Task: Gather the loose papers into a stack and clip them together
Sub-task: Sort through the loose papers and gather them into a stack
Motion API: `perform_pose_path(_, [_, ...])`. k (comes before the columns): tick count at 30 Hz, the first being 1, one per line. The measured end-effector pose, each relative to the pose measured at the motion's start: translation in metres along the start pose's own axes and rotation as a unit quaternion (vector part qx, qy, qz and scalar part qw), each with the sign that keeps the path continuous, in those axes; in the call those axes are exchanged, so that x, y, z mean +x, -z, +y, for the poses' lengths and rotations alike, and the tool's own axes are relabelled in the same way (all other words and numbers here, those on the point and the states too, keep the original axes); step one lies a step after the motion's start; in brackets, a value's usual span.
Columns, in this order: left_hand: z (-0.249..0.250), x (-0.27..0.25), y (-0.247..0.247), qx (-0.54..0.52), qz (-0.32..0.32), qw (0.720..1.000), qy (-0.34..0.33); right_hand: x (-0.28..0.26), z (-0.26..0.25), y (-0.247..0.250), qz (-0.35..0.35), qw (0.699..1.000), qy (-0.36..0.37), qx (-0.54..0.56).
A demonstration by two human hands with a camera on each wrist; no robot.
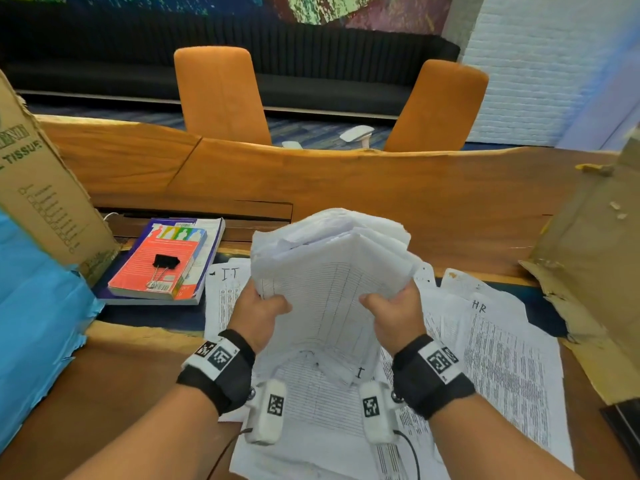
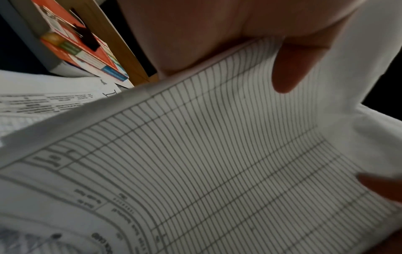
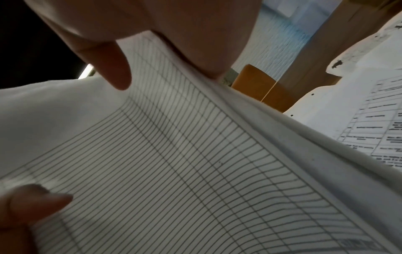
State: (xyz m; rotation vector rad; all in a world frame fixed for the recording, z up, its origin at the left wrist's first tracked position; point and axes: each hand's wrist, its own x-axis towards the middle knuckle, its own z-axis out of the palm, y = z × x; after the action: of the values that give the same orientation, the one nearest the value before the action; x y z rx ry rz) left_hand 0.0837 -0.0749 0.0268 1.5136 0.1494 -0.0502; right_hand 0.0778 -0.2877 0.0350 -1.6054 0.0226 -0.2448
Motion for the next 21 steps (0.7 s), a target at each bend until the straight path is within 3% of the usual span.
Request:
perform_pose_path(3, [0.002,-0.001,-0.004,0.027,0.007,1.000,0.000,0.005,-0.005,-0.010,0.048,0.999,-0.017,-0.016])
perform_pose_path(6, [-0.006,0.008,0.009,0.103,0.088,0.990,0.030,0.013,-0.007,-0.005,0.100,0.993,-0.058,0.033])
perform_pose_path(8, [-0.021,0.009,0.028,0.133,0.163,0.973,0.096,0.018,-0.001,0.004,0.141,0.974,-0.109,0.139])
perform_pose_path(10, [-0.042,0.002,0.041,0.069,0.192,0.962,0.183,0.017,0.011,0.013,0.171,0.939,-0.169,0.246])
perform_pose_path(14, [-0.066,-0.023,0.030,-0.148,0.090,0.931,0.321,-0.008,0.057,0.017,0.173,0.900,-0.281,0.283])
perform_pose_path(19, [-0.094,-0.031,0.052,-0.021,0.113,0.935,0.336,-0.044,0.098,0.040,0.135,0.868,-0.415,0.236])
perform_pose_path(21, [-0.090,-0.035,0.063,0.039,0.092,0.942,0.321,-0.044,0.103,0.060,0.115,0.865,-0.441,0.212])
